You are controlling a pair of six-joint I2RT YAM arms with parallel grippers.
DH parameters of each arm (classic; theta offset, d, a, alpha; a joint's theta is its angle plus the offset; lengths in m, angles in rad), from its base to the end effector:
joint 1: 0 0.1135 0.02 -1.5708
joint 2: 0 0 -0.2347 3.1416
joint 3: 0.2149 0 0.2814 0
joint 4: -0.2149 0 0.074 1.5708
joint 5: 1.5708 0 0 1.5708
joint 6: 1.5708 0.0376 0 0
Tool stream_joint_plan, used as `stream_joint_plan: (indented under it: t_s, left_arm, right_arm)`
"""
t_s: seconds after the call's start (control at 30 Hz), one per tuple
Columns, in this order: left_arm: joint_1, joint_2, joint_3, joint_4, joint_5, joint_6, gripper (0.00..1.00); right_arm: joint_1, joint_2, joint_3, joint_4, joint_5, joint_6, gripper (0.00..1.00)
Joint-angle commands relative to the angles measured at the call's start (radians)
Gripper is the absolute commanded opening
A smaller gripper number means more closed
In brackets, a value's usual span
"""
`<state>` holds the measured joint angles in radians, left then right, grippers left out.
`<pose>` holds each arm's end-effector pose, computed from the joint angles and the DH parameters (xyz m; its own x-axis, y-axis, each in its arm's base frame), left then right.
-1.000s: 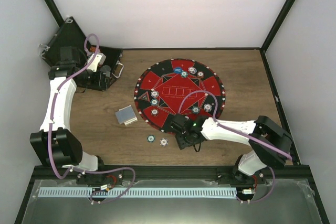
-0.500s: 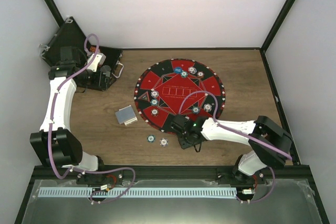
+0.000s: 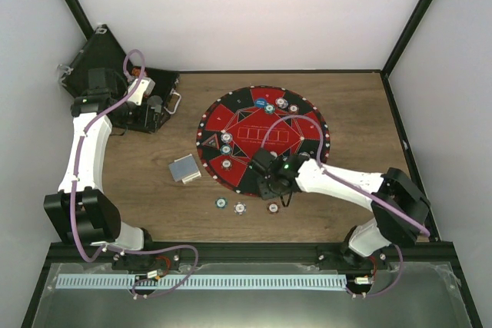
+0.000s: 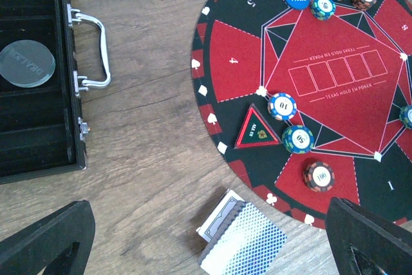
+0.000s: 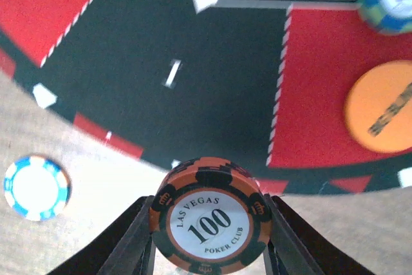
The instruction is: Distribute texas hold em gaming equipment
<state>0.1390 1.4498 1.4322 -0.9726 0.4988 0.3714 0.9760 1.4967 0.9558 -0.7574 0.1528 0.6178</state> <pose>0.3257 0.0274 0.3122 -0.7215 0.2209 -0.6563 0.4293 0.8863 -0.1736 0.1724 0.2445 0.1504 -0.9008 -0.3098 -0.3043 -0.3360 0.9412 0.0364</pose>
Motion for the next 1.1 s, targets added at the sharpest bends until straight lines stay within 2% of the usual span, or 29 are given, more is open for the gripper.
stream_joint_plan:
  t_s: [0.0, 0.13, 0.37, 0.93, 1.0, 1.07]
  left_arm:
    - [0.004, -0.028, 0.013, -0.011, 0.005, 0.009, 1.00]
    - [0.004, -0.033, 0.014, -0.017, 0.002, 0.014, 1.00]
    - [0.004, -0.033, 0.016, -0.020, 0.003, 0.019, 1.00]
    - [0.004, -0.022, -0.005, -0.047, 0.022, 0.079, 1.00]
    - [0.004, -0.012, -0.004, -0.057, 0.024, 0.083, 1.00]
    - [0.003, -0.008, -0.005, -0.062, 0.025, 0.090, 1.00]
  right_arm:
    - [-0.092, -0.010, 0.062, 0.007, 0.040, -0.059, 0.27]
    - [-0.177, 0.028, 0.081, 0.045, 0.030, -0.099, 0.27]
    - [-0.256, 0.102, 0.070, 0.119, 0.007, -0.137, 0.26]
    - [-0.286, 0.264, 0.075, 0.218, -0.031, -0.149, 0.26]
    - [-0.286, 0.262, 0.072, 0.218, -0.025, -0.147, 0.28]
    - [-0.286, 0.256, 0.073, 0.215, -0.024, -0.146, 0.40]
